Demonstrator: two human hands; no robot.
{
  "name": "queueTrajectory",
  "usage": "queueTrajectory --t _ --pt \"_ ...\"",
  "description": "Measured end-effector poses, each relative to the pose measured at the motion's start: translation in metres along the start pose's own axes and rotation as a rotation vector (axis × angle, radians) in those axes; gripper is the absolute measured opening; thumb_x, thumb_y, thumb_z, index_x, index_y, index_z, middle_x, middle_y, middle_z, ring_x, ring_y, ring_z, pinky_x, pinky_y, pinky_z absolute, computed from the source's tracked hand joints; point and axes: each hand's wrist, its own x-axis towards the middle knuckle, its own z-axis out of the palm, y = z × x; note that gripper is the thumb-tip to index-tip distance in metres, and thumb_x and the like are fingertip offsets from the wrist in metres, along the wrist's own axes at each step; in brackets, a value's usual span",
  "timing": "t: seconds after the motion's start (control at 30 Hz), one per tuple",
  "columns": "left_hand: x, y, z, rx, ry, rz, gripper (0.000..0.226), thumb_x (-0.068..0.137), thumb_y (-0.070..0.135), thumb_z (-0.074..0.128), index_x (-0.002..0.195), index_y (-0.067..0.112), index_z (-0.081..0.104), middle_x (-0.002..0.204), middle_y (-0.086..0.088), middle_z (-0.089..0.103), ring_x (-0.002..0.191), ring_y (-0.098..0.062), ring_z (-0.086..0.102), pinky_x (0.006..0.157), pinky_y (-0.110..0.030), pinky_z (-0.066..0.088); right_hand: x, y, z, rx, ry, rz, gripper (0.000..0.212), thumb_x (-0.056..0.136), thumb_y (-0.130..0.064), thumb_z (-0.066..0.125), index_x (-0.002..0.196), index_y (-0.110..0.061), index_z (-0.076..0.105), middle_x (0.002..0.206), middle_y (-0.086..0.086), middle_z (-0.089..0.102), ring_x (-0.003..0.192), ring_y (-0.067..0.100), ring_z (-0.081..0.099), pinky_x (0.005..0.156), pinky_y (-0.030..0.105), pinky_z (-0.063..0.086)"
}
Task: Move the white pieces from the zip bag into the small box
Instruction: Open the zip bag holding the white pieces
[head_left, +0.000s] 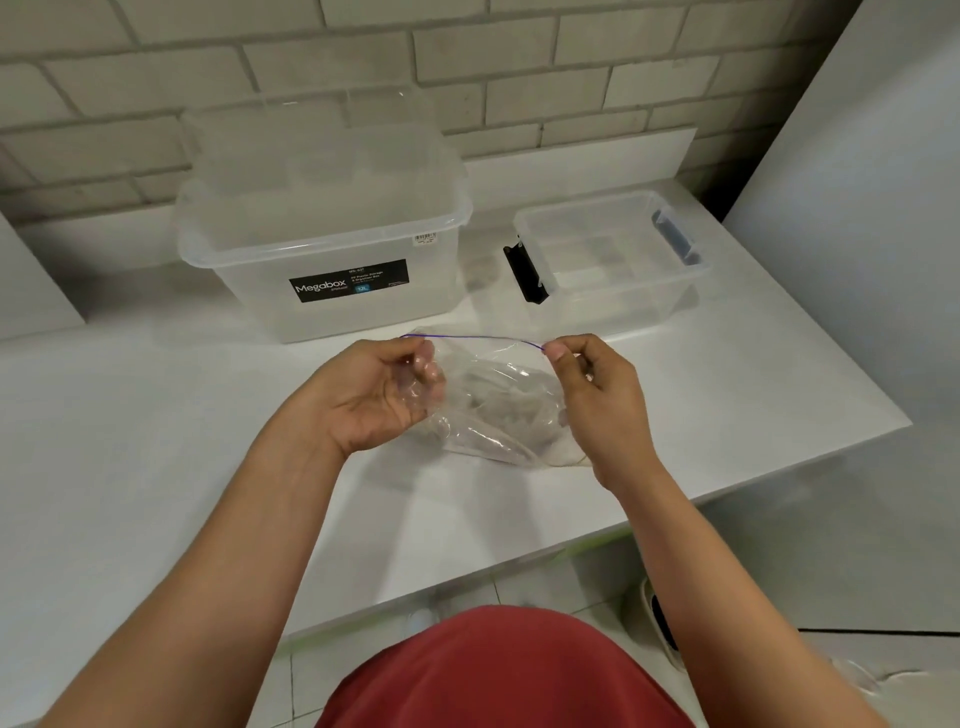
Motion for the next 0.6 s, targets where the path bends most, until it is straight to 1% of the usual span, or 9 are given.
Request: queueTrajectory --t 0.1,0.2,0.27,0.3,0.4,0.43,0.47,0.53,0.6 --pt "0.005 0.004 0.004 0.041 0.010 0.014 0.015 0.083 0.003 0.054 0.071 0.011 0.052 0.067 0.000 0.037 0.055 -0.012 0.022 0.048 -0.020 0.028 0.001 0.002 0.001 0.078 0.040 0.006 0.006 0.102 -0.033 0.061 0.104 -0.033 0.067 0.081 -0.003 0.053 0.063 0.013 0.051 0.062 0.043 0.058" --pt "0.006 0.008 0.005 0.188 0.030 0.036 0.020 0.088 0.012 0.052 0.069 0.015 0.046 0.064 0.002 0.027 0.054 -0.013 0.015 0.045 -0.020 0.020 0.005 0.003 -0.005 0.222 0.011 0.055 0.007 0.103 -0.024 0.060 0.109 -0.028 0.060 0.092 -0.001 0.056 0.056 0.011 0.049 0.059 0.031 0.050" --pt "0.011 0.009 0.001 0.253 0.083 0.097 0.026 0.092 0.010 0.053 0.071 0.020 0.042 0.070 0.002 0.020 0.060 -0.015 0.012 0.047 -0.022 0.015 0.006 0.002 -0.015 0.275 -0.114 0.023 0.008 0.103 -0.017 0.061 0.104 -0.025 0.059 0.097 -0.002 0.056 0.062 0.011 0.048 0.059 0.028 0.046" --pt "0.014 0.008 -0.002 0.273 0.110 0.141 0.026 0.093 0.006 0.055 0.074 0.020 0.044 0.069 0.002 0.023 0.059 -0.015 0.014 0.045 -0.021 0.016 0.006 0.001 -0.019 0.248 -0.197 -0.016 0.010 0.101 -0.015 0.064 0.100 -0.024 0.062 0.100 -0.003 0.056 0.067 0.012 0.049 0.061 0.026 0.045" --pt "0.021 0.004 -0.012 0.305 0.123 0.230 0.018 0.098 0.003 0.057 0.092 0.020 0.054 0.062 0.002 0.038 0.046 -0.011 0.028 0.039 -0.016 0.021 0.010 0.000 -0.028 -0.055 -0.347 -0.147 0.015 0.095 -0.015 0.072 0.093 -0.029 0.074 0.108 -0.003 0.057 0.071 0.025 0.050 0.071 0.027 0.049" --pt "0.023 0.002 -0.014 0.309 0.104 0.224 0.016 0.099 0.005 0.057 0.094 0.020 0.055 0.059 0.002 0.038 0.043 -0.010 0.028 0.038 -0.016 0.021 0.012 0.001 -0.029 -0.165 -0.363 -0.162 0.018 0.096 -0.016 0.072 0.095 -0.033 0.077 0.107 -0.005 0.057 0.070 0.022 0.051 0.075 0.026 0.049" --pt "0.024 0.002 -0.015 0.309 0.091 0.202 0.014 0.099 0.007 0.057 0.093 0.019 0.056 0.057 0.003 0.039 0.041 -0.009 0.028 0.038 -0.017 0.020 0.015 0.001 -0.029 -0.267 -0.385 -0.162 0.019 0.098 -0.019 0.070 0.100 -0.036 0.079 0.103 -0.007 0.056 0.069 0.011 0.052 0.077 0.023 0.046" --pt "0.026 0.002 -0.018 0.279 0.088 0.112 0.012 0.098 0.011 0.059 0.088 0.018 0.058 0.055 0.004 0.041 0.042 -0.008 0.029 0.042 -0.019 0.022 0.018 0.001 -0.025 -0.474 -0.431 -0.159 0.023 0.097 -0.031 0.069 0.119 -0.038 0.074 0.100 -0.010 0.055 0.078 -0.001 0.055 0.081 0.018 0.043" --pt "0.027 0.002 -0.017 0.191 0.086 0.016 0.011 0.096 0.012 0.060 0.085 0.015 0.060 0.057 0.003 0.040 0.044 -0.011 0.035 0.046 -0.021 0.031 0.020 0.002 -0.018 -0.611 -0.439 -0.165 0.043 0.090 -0.042 0.075 0.132 -0.040 0.065 0.103 -0.008 0.054 0.086 -0.003 0.054 0.078 0.014 0.041"
